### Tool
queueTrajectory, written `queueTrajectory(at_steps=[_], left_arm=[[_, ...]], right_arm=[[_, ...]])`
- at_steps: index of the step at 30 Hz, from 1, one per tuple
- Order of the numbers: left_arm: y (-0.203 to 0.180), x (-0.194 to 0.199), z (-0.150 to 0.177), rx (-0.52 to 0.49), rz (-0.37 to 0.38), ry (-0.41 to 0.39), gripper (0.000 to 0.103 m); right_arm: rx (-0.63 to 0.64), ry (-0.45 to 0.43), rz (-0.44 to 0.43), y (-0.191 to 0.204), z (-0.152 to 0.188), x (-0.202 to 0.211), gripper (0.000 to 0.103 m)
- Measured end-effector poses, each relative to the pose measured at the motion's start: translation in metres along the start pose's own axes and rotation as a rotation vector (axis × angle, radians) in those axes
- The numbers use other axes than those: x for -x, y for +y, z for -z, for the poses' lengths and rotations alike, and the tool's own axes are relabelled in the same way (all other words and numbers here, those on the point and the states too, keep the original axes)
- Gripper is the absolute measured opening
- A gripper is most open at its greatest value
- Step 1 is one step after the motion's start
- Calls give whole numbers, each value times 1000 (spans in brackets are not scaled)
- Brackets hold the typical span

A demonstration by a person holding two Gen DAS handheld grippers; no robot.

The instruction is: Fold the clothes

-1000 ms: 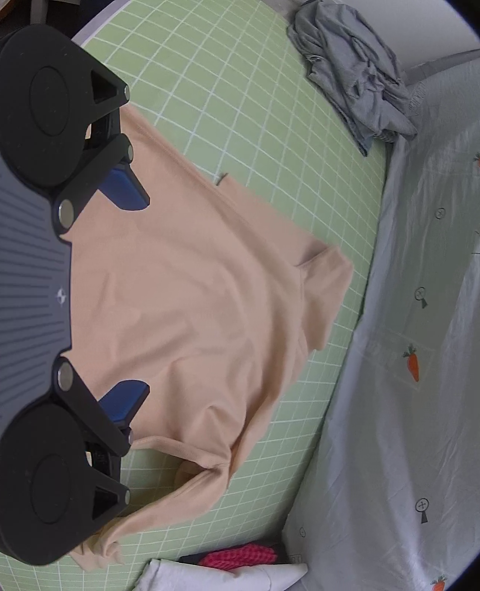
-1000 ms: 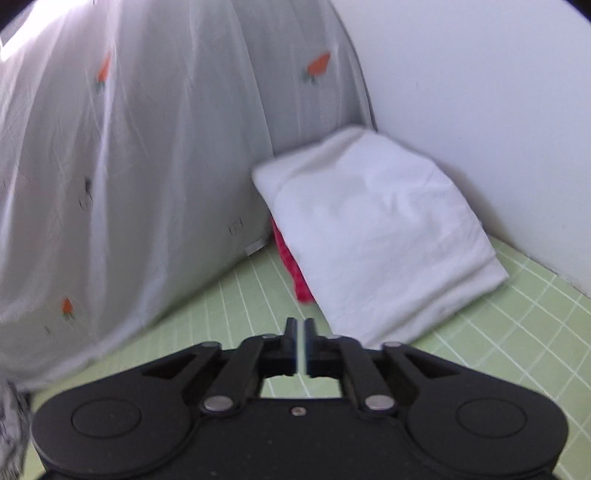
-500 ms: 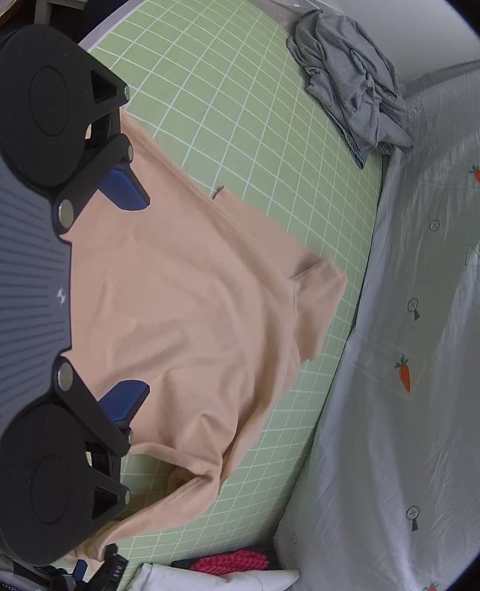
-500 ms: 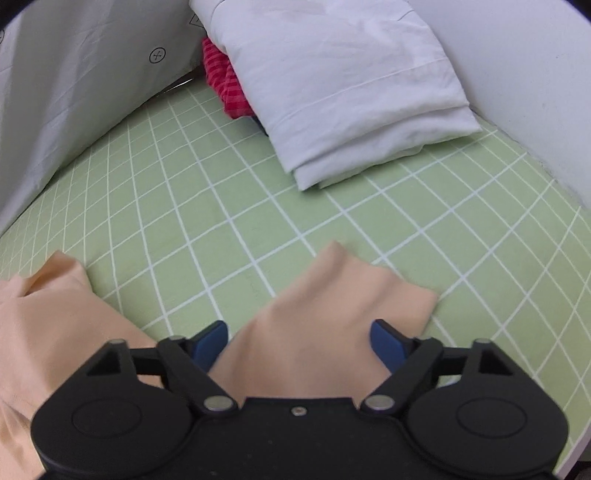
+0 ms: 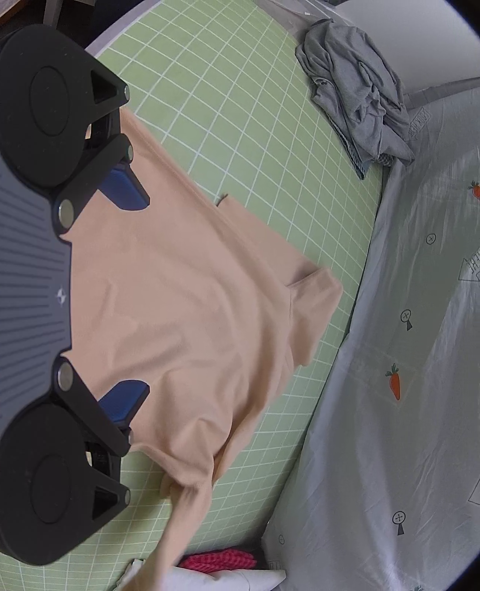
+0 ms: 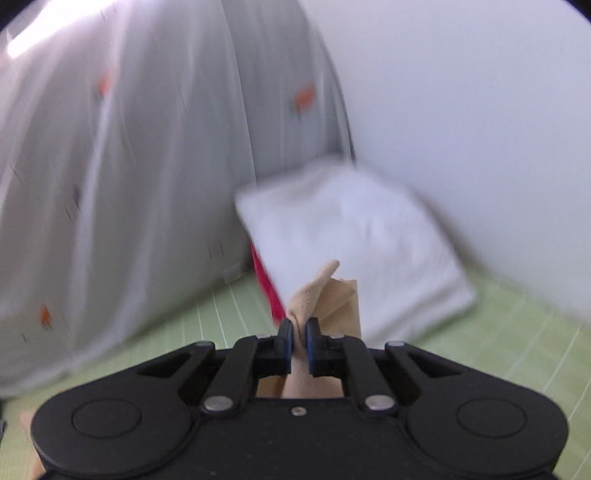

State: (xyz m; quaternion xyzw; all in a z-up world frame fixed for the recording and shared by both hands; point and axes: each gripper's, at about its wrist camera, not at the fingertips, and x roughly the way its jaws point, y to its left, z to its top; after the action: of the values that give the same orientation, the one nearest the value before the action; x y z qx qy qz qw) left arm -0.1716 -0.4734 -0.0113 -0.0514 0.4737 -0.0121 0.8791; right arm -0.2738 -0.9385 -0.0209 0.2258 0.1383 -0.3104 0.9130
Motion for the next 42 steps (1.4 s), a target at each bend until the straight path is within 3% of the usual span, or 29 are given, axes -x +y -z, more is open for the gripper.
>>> queueTrajectory(at_steps=[2, 3, 6, 8, 9, 11, 16, 20, 24, 33, 42], left_arm=[[5, 3, 4, 13, -8, 4, 98], [8, 3, 6, 22, -12, 10, 98], [13, 4, 13, 33, -14, 31, 98], [12, 4, 17, 18, -11, 42, 98], [11, 5, 19, 10, -8, 47, 98], [10, 5, 22, -8, -4, 57, 98], [2, 6, 31, -69, 17, 76, 98], [2, 9, 34, -94, 21, 70, 98], [9, 12, 35, -86, 15, 63, 98], [40, 10, 19, -35, -23, 62, 98], [48, -25, -46, -29, 12, 35, 98]], right_arm=[[4, -52, 14, -8, 0, 17, 9], [6, -33, 40, -16, 9, 18, 9], [-25, 160, 178, -46, 54, 3, 24], [-176, 303, 223, -72, 83, -3, 30], [-242, 327, 233, -79, 92, 0, 35], [-283, 335, 248, -82, 101, 5, 56], [-390, 365, 203, -82, 103, -3, 73], [-547, 392, 180, -86, 109, -12, 76], [-583, 365, 160, -78, 107, -8, 77], [-442, 340, 171, -30, 104, 21, 78], [-131, 277, 160, 62, 87, -2, 84]])
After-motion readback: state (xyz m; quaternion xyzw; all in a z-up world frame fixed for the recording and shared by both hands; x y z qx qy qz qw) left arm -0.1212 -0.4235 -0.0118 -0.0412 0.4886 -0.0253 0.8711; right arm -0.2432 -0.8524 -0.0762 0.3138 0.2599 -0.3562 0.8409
